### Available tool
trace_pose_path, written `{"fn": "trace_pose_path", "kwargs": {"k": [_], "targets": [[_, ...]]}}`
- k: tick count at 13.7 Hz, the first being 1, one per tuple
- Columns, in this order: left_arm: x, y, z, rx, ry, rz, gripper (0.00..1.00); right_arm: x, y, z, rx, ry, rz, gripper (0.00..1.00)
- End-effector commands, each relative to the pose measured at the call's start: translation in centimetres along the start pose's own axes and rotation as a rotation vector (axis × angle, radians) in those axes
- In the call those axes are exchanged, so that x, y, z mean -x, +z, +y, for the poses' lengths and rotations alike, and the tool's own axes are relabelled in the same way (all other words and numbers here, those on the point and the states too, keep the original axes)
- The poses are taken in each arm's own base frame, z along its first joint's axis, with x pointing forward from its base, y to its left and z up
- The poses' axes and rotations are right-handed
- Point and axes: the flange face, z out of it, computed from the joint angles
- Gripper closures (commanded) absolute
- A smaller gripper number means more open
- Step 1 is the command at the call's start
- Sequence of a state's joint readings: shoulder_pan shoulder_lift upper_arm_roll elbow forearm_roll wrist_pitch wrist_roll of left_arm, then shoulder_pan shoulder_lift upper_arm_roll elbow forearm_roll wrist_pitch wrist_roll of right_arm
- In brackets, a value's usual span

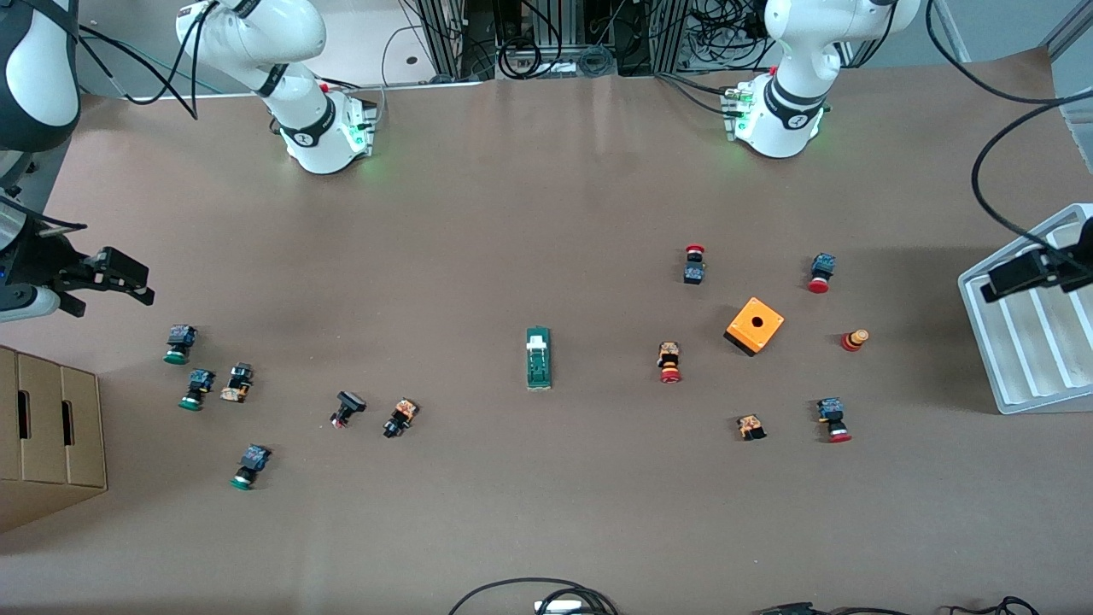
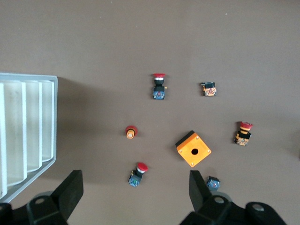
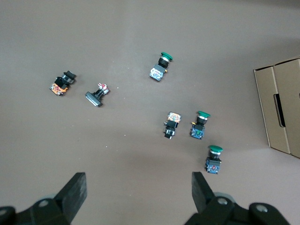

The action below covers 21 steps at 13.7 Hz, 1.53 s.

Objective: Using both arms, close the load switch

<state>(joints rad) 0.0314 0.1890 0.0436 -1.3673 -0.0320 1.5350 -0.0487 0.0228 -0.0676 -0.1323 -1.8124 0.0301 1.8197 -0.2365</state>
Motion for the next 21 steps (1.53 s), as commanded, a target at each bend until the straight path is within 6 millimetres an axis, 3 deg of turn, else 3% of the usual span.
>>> {"fn": "trace_pose_path", "kwargs": {"k": [1, 3, 9, 11, 14, 16, 19, 21], "targets": [[-0.7, 0.8, 1.6, 0.011, 0.013, 0.011, 0.0, 0.3, -0.2, -0.3, -0.006, -0.014, 0.006, 0.0], [-0.5, 0.7, 3.1, -0.002, 0.04, 0.014, 0.0, 0.2, -0.4, -0.3, -0.003, -0.018, 0.013, 0.0], [-0.3, 0.3, 2.7, 0.0, 0.036, 0.02, 0.0, 0.5, 0.1, -0.3, -0.007, -0.016, -0.005, 0.0], [-0.8, 1.0, 2.7, 0.005, 0.047, 0.011, 0.0, 0.5, 0.2, -0.3, -0.007, -0.016, -0.006, 0.0], [0.2, -0.7, 3.5, 0.016, 0.066, 0.032, 0.0, 0.4, 0.1, -0.4, -0.008, -0.014, -0.001, 0.0], [1.0, -2.0, 5.2, 0.012, 0.154, 0.057, 0.0, 0.1, 0.5, -0.9, -0.008, -0.02, -0.008, 0.0], [0.8, -2.8, 6.4, -0.008, 0.303, 0.082, 0.0, 0.0, 0.2, -1.1, -0.008, -0.027, -0.005, 0.0], [0.5, -2.9, 6.7, 0.0, 0.31, 0.111, 0.0, -0.2, 0.1, -0.8, -0.006, -0.028, -0.002, 0.0]]}}
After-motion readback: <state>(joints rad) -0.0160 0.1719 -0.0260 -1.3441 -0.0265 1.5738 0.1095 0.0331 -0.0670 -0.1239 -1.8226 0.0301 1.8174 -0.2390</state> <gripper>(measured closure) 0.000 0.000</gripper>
